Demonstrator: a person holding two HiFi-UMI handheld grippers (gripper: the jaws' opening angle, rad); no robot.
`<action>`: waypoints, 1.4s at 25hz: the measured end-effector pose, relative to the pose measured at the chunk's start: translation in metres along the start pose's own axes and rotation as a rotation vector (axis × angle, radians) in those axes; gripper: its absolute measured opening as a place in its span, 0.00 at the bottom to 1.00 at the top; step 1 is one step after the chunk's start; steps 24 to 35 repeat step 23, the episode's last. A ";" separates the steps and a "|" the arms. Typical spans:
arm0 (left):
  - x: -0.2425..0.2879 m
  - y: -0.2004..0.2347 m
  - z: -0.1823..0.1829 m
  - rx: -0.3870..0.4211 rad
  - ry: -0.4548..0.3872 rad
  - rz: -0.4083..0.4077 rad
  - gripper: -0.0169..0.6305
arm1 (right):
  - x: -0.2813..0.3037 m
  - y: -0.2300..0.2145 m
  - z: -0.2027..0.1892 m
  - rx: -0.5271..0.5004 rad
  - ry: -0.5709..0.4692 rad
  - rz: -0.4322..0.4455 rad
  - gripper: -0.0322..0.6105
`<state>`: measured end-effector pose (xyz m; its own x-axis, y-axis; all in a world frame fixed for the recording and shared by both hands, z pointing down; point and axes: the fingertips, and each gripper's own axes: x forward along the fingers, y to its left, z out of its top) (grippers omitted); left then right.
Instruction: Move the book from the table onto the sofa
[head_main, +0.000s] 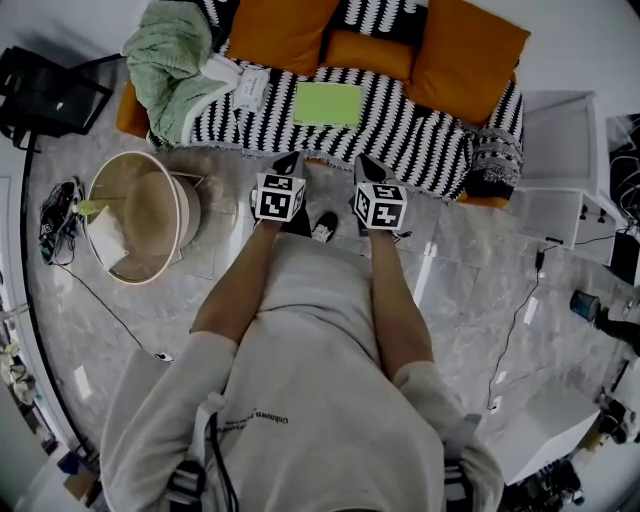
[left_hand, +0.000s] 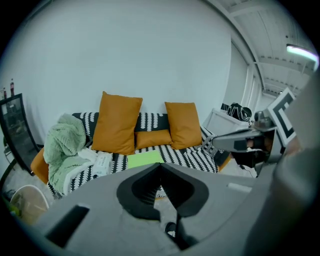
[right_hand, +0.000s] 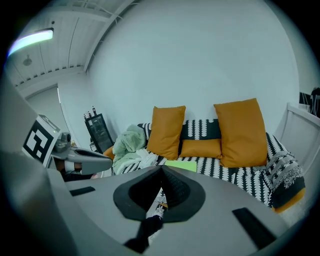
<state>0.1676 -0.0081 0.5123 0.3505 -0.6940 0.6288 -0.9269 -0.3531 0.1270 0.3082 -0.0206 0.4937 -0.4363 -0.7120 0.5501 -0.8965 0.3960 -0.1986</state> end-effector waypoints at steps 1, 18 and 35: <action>0.000 -0.001 0.000 0.006 0.003 -0.001 0.04 | -0.001 0.000 0.000 0.002 -0.001 0.000 0.06; 0.021 -0.025 0.007 0.073 0.008 -0.011 0.04 | -0.029 -0.023 -0.018 0.037 -0.010 -0.076 0.06; 0.027 -0.019 0.007 0.035 0.021 0.003 0.04 | -0.032 -0.027 -0.017 0.030 -0.013 -0.086 0.06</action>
